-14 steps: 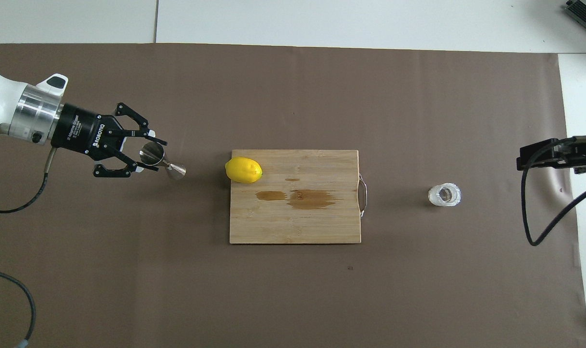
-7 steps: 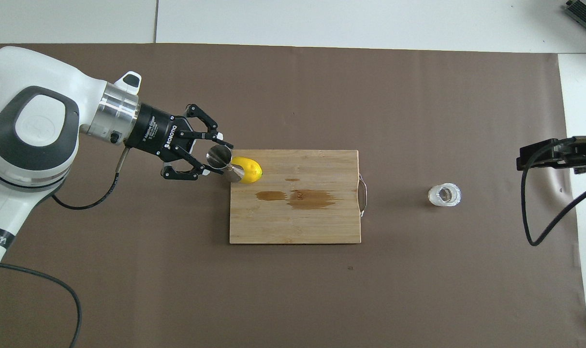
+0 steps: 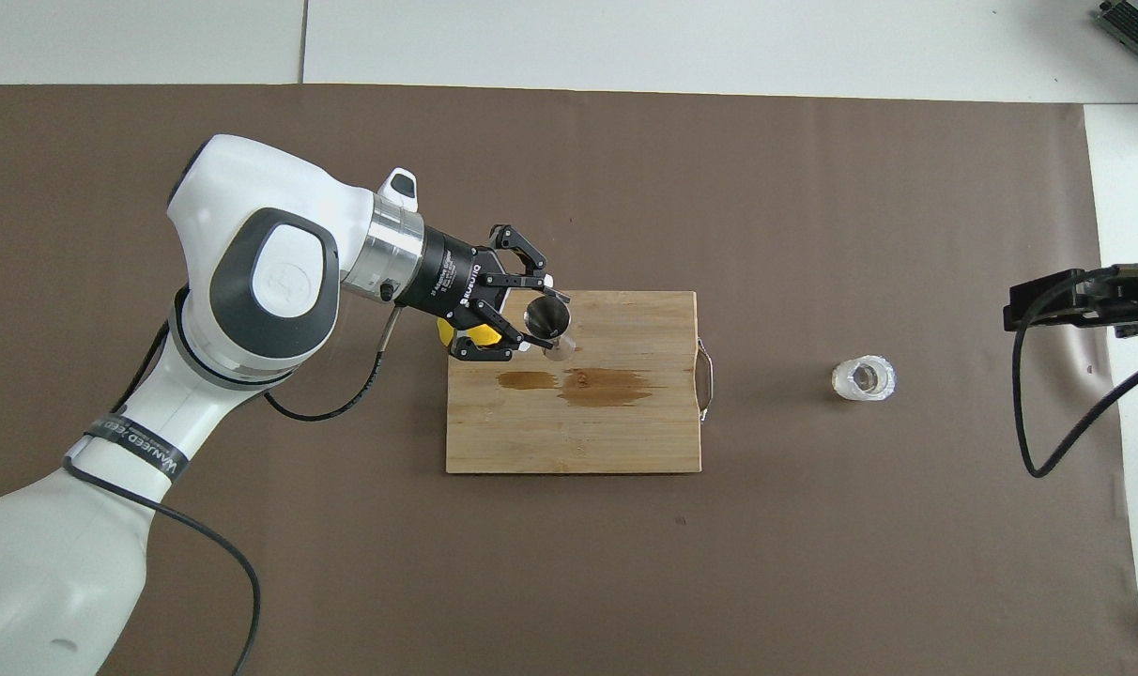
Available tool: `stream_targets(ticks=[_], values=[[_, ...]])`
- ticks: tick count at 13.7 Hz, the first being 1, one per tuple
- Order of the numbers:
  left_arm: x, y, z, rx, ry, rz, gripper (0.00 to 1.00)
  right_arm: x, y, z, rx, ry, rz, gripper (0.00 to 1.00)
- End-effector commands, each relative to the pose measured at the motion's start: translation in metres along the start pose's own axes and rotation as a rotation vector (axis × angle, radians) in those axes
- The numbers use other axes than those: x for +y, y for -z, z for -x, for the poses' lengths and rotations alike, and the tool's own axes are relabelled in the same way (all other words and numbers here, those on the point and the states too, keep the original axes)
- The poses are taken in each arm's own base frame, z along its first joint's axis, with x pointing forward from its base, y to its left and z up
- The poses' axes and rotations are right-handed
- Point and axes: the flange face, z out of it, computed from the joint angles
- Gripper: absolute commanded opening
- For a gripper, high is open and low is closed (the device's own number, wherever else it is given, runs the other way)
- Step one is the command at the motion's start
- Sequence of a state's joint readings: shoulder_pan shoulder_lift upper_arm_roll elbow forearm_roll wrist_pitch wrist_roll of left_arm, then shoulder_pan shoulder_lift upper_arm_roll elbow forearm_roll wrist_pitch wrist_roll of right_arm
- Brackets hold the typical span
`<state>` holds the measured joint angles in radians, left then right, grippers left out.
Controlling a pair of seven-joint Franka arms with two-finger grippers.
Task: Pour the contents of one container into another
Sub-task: 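Carry the metal cup onto the cutting board beside the lemon, then lower the metal cup onto the board and open the left gripper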
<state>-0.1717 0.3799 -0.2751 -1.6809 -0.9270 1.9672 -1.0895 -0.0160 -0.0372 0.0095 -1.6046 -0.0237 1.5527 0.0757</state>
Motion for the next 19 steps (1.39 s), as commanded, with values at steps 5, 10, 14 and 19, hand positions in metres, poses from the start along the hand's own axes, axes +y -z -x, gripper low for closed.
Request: stream_targets(ticks=[5,10,14,19], values=[[0.012,-0.076,-0.01,0.059,0.061,0.069,0.0,0.004,0.001,0.0,-0.012,0.013,-0.003,1.0],[0.012,-0.088,-0.012,0.065,0.061,0.069,0.1,0.004,0.001,0.0,-0.012,0.013,-0.003,1.0],[0.011,-0.087,-0.013,0.064,0.056,0.065,0.56,-0.003,-0.001,0.002,-0.024,0.025,-0.002,1.0],[0.016,-0.077,-0.005,0.064,0.041,0.07,1.0,-0.004,-0.001,0.002,-0.018,0.032,-0.002,1.0]])
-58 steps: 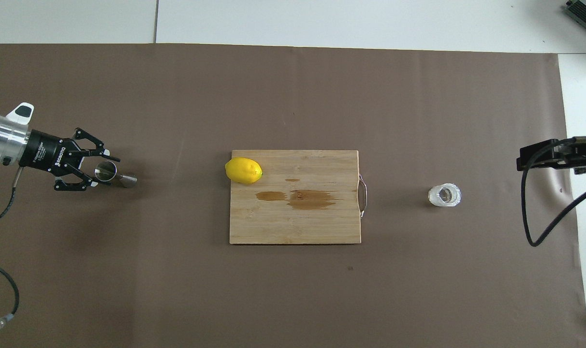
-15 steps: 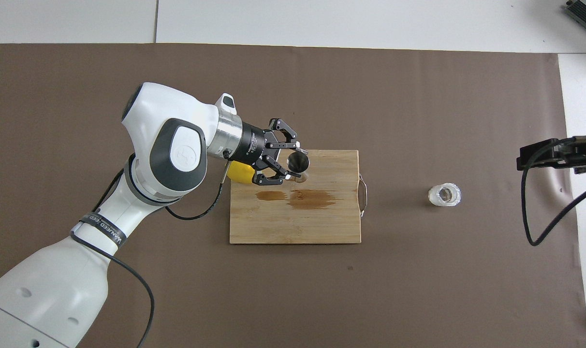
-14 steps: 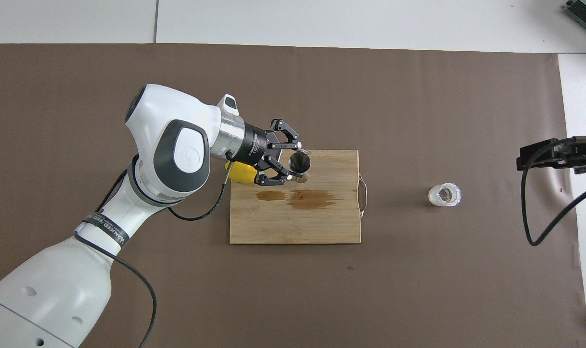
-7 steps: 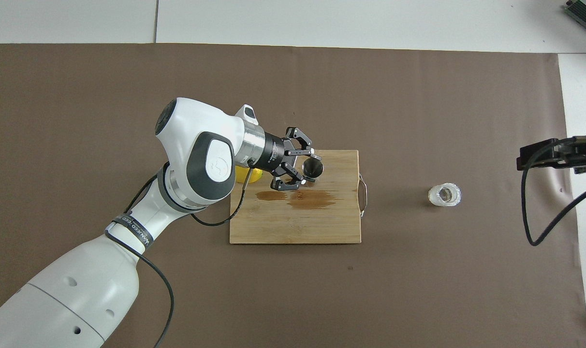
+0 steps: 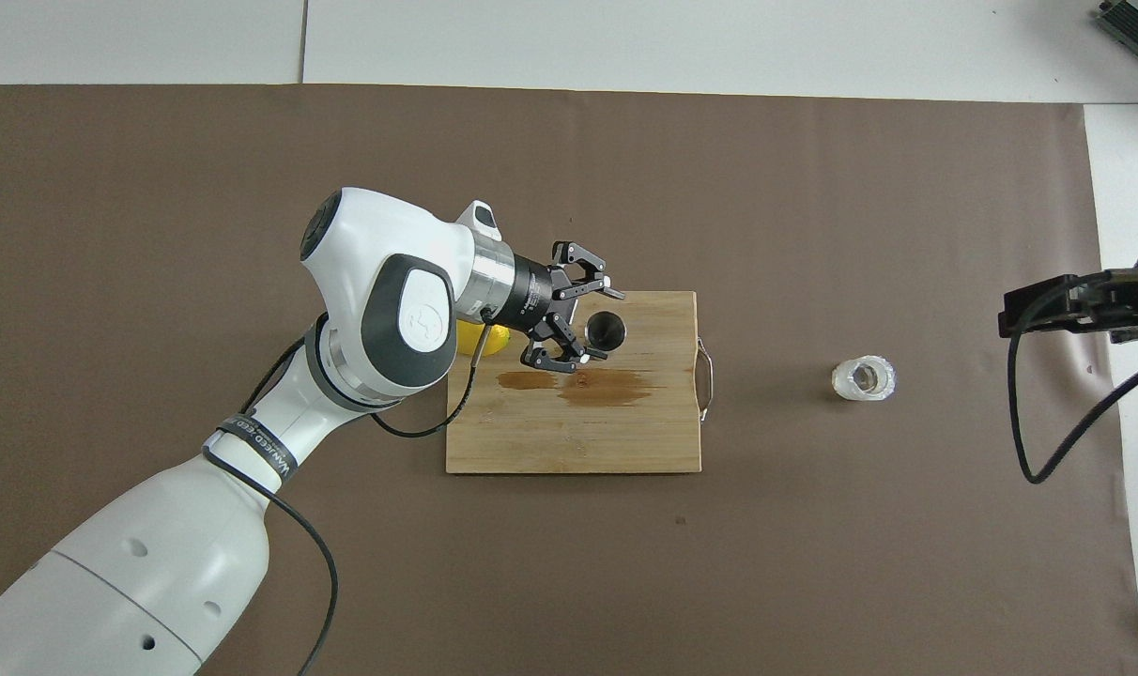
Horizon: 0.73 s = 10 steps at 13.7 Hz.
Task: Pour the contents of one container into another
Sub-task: 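Lower the metal cup onto the board and open the left gripper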
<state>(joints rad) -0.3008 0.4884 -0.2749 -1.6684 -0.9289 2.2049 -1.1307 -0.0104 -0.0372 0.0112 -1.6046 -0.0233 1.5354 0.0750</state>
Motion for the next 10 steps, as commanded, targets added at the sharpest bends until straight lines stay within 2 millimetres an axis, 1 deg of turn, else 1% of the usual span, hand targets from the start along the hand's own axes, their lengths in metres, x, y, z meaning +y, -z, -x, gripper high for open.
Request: stream_targets(ticks=[1,3,5,6,8,9,10], values=[[0.012,0.02,0.012,0.017,-0.031,0.025,1.0,-0.002,0.001,0.0,0.0,0.022,-0.003,1.0],[0.023,0.041,0.024,0.086,-0.069,-0.005,1.0,-0.002,-0.002,0.0,-0.002,0.028,-0.003,1.0],[0.029,0.067,0.027,0.146,-0.104,-0.086,1.0,-0.002,-0.007,0.0,0.013,0.027,-0.004,1.0],[0.03,0.084,0.027,0.177,-0.128,-0.131,1.0,-0.002,-0.012,-0.002,0.024,0.029,-0.004,1.0],[0.034,0.116,0.024,0.25,-0.164,-0.167,1.0,-0.001,-0.018,-0.005,0.036,0.051,-0.005,1.0],[0.035,0.13,0.026,0.297,-0.186,-0.181,1.0,-0.003,-0.024,-0.008,0.04,0.08,-0.003,1.0],[0.035,0.139,0.027,0.341,-0.201,-0.194,1.0,-0.003,-0.031,-0.009,0.04,0.105,-0.004,1.0]])
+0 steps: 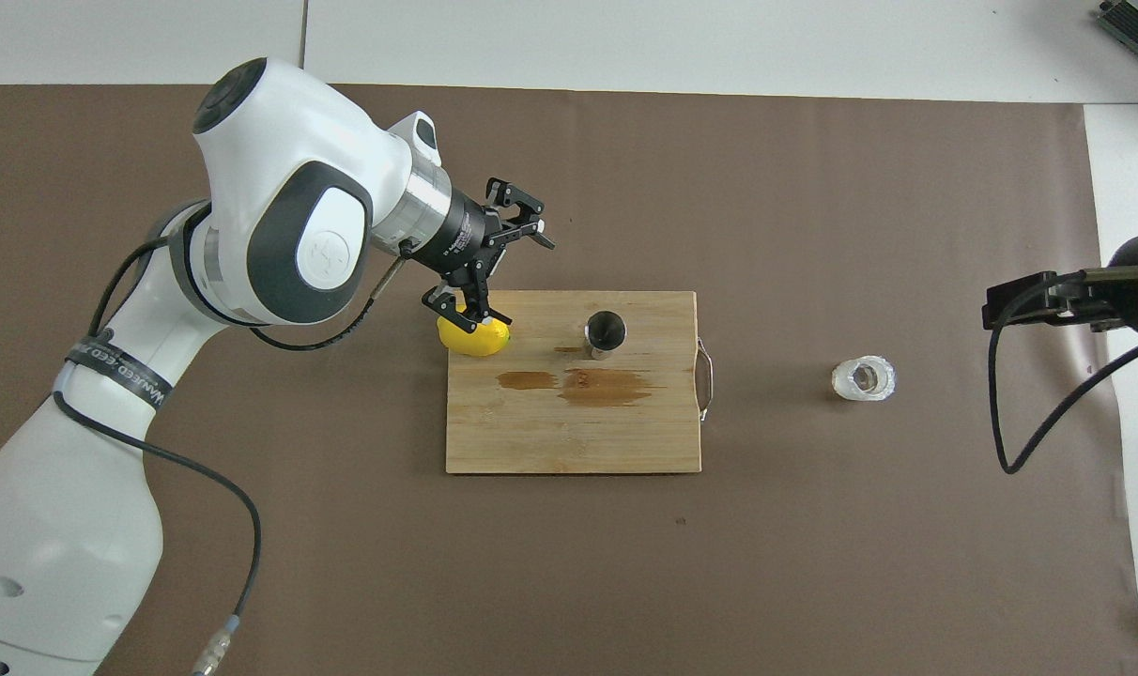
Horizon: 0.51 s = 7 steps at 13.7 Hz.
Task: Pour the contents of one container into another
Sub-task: 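Lower the metal cup onto the board and open the left gripper, then retract the left gripper while the right gripper reaches the glass cup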
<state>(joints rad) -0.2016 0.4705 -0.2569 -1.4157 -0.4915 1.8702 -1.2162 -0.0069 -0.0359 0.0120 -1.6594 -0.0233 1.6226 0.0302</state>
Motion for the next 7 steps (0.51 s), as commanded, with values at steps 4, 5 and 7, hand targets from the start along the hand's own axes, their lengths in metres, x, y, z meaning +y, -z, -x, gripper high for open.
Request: stream_targets(ticks=[4,5,7], values=[[-0.027,0.073,-0.014,0.257,-0.033,-0.111,1.0,0.007,-0.048,0.0,0.001,0.26,-0.005,1.0],[-0.032,0.075,-0.019,0.294,-0.039,-0.151,1.0,0.009,-0.053,0.001,0.009,0.329,-0.005,1.0],[-0.043,0.09,-0.015,0.35,-0.075,-0.2,1.0,0.014,-0.065,0.003,-0.006,0.436,-0.015,1.0]])
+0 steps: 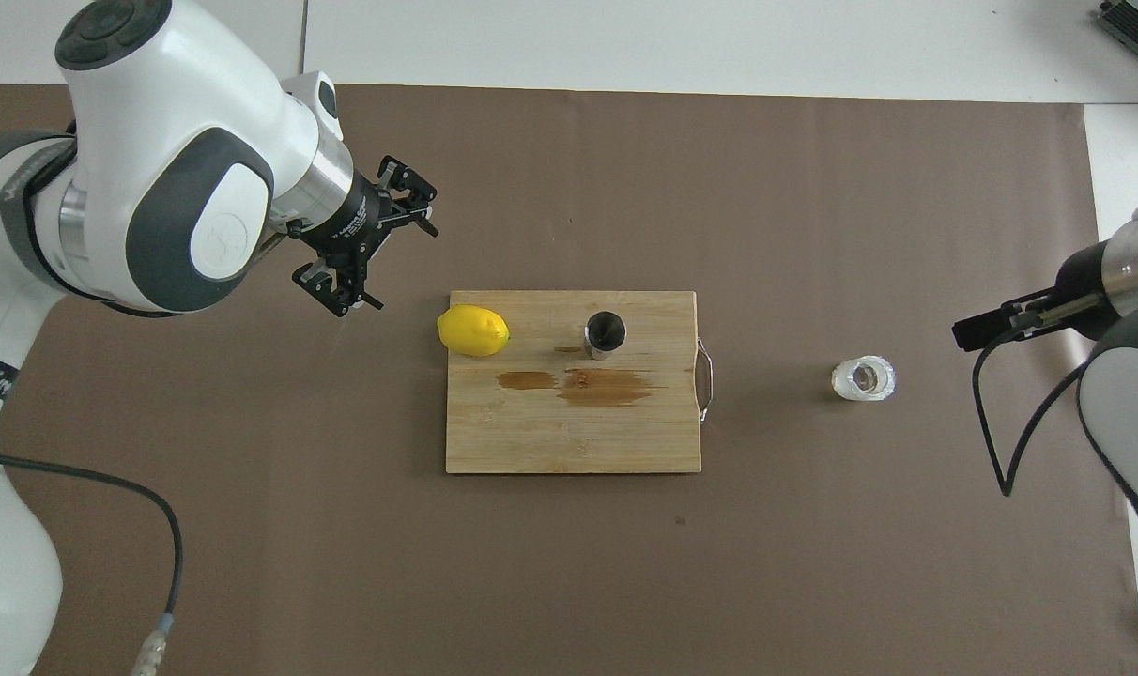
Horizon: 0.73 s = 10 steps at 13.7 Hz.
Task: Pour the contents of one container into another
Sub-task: 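Retract the left gripper while the right gripper reaches the glass cup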
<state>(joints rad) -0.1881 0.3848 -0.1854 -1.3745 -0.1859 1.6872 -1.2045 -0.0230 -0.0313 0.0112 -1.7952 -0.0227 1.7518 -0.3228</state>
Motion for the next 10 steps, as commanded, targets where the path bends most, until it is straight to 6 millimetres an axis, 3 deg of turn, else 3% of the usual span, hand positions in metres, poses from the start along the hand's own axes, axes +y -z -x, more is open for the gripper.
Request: stream_targets(ticks=[1,3,4,6,10], values=[[-0.021,0.027,-0.002,0.073,-0.054,-0.049,1.0,0.002,-0.018,0.012,0.004,0.153,-0.043,1.0],[-0.046,0.053,-0.023,0.083,-0.107,-0.069,1.0,0.01,-0.032,0.017,0.015,0.283,-0.067,1.0],[-0.06,0.056,-0.041,0.06,-0.128,-0.099,1.0,0.011,-0.041,0.017,0.022,0.383,-0.065,1.0],[-0.077,0.067,-0.057,0.057,-0.162,-0.123,1.0,0.025,-0.058,0.024,0.058,0.472,-0.089,1.0],[-0.103,0.086,-0.084,0.177,-0.206,-0.194,1.0,0.055,-0.116,0.043,0.168,0.712,-0.204,1.0]])
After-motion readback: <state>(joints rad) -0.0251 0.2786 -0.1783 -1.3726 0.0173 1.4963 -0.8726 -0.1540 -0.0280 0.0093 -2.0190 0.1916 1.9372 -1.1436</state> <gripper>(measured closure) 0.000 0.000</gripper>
